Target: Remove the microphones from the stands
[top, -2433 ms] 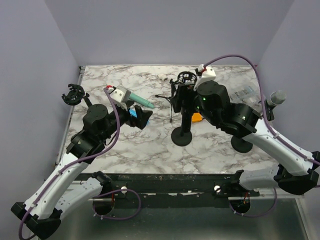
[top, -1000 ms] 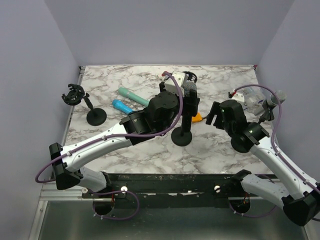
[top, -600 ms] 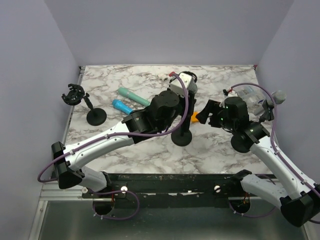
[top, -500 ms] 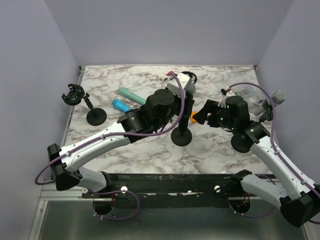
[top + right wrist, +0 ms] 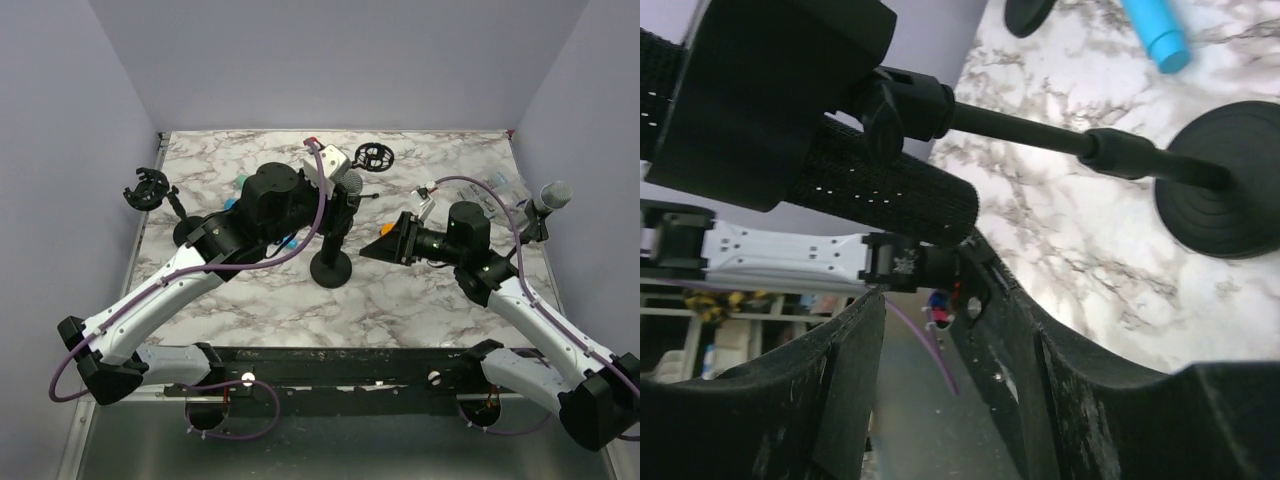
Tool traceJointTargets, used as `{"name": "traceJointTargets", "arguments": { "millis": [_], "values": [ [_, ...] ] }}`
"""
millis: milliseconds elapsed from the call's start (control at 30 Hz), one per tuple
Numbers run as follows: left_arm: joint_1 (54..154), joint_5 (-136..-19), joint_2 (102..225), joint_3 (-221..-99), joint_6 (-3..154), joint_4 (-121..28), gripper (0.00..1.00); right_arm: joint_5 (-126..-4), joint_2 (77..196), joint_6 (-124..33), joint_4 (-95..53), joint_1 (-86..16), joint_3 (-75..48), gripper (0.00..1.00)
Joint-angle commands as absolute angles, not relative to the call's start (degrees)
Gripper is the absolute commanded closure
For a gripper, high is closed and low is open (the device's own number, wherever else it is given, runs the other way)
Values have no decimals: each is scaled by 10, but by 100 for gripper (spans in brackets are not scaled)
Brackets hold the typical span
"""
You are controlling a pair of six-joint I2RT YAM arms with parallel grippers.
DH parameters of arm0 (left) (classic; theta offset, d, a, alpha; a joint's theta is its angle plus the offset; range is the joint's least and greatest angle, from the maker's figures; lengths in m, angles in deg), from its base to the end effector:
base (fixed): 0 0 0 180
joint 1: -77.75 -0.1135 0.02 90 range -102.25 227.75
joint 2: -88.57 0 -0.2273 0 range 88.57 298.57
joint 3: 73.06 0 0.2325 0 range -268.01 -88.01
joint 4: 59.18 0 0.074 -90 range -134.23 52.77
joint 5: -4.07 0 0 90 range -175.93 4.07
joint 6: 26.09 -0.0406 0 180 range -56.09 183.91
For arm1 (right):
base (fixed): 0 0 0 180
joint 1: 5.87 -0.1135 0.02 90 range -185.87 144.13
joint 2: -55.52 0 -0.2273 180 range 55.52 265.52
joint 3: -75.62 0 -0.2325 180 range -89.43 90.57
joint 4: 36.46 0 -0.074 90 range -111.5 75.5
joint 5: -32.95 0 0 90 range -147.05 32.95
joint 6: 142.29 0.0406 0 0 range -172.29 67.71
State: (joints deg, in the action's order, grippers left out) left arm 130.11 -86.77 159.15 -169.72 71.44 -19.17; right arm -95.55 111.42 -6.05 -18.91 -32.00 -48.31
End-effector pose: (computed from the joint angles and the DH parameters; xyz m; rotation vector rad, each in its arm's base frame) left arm 0.1620 -0.2091 0.4025 0.7050 1.7373 -0.7202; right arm 0.1918 0.1222 0.2708 -0.1581 2.0848 1.4494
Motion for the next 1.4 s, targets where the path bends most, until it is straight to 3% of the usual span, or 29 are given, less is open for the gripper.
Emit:
{"name": "traceJointTargets", "arguments": {
  "millis": [0,867,900,1000,1067,1233,1367],
  "values": [
    [1274,-761,1553,-1657,746,-212,100,-1029,1131,34,-331,-317,-501,46],
    [1250,-718,1542,-1638,768,-207,100,-1014,1157,52,-382,-319,-505,44],
    [1250,-715,1542,-1641,768,-207,100,-1015,1151,45,-386,-319,-503,40],
    [1250,-704,1541,-1643,768,-207,100,-1000,1123,-15,-373,-319,-487,13],
    [1250,-693,1539,-1641,765,-210,100,-960,1114,-71,-340,-320,-466,5],
    [1247,-632,1535,-1642,722,-204,100,-969,1165,-208,-324,-316,-423,4],
    [1223,-513,1536,-1649,654,-184,100,-1082,1190,-277,-383,-315,-443,6]
  ]
}}
